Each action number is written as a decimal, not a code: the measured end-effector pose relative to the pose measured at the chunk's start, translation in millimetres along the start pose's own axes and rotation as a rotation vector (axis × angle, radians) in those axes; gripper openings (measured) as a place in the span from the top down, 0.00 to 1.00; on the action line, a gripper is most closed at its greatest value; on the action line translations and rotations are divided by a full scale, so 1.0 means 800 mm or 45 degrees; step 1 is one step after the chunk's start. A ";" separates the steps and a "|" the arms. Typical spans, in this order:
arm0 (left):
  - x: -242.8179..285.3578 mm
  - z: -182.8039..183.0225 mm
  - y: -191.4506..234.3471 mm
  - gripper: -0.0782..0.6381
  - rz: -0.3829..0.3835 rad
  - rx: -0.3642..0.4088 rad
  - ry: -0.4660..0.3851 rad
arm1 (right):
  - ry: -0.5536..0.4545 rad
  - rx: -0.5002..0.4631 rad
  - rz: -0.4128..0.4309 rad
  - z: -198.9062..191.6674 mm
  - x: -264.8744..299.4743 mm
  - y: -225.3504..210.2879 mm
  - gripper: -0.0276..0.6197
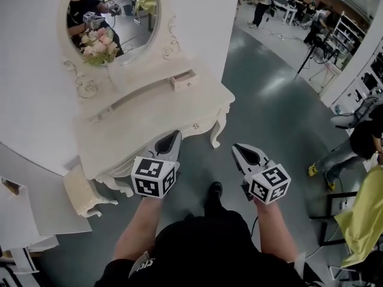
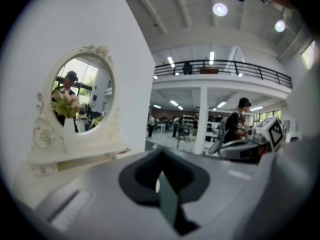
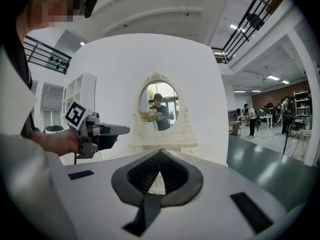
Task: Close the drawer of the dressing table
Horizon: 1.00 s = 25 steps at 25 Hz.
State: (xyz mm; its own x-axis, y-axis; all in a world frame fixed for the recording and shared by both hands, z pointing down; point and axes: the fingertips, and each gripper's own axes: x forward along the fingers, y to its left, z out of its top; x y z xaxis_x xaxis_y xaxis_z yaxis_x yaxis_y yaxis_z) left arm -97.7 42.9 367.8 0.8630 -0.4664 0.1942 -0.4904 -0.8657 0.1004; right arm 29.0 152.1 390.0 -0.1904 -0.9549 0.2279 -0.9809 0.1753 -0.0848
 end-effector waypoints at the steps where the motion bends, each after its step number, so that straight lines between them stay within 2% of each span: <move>1: 0.006 0.000 0.004 0.88 0.005 0.002 0.003 | -0.001 0.008 0.007 0.000 0.008 -0.006 0.97; 8: 0.070 0.007 0.041 0.88 0.090 -0.004 0.022 | -0.013 0.037 0.126 0.011 0.077 -0.056 0.97; 12: 0.132 0.006 0.052 0.88 0.113 -0.015 0.064 | -0.001 0.052 0.186 0.017 0.118 -0.103 0.97; 16: 0.202 0.016 0.059 0.88 0.140 0.021 0.072 | 0.027 0.081 0.240 0.013 0.154 -0.156 0.96; 25: 0.322 0.031 0.057 0.88 0.155 0.042 0.139 | 0.037 0.145 0.296 0.019 0.202 -0.261 0.96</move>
State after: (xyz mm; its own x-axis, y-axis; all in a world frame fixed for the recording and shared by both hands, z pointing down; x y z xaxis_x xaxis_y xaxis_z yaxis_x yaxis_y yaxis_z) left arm 105.1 -121.1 397.8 0.7782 -0.5475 0.3077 -0.5849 -0.8103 0.0376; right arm 204.0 -42.4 430.0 -0.4131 -0.8844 0.2171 -0.8999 0.3598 -0.2465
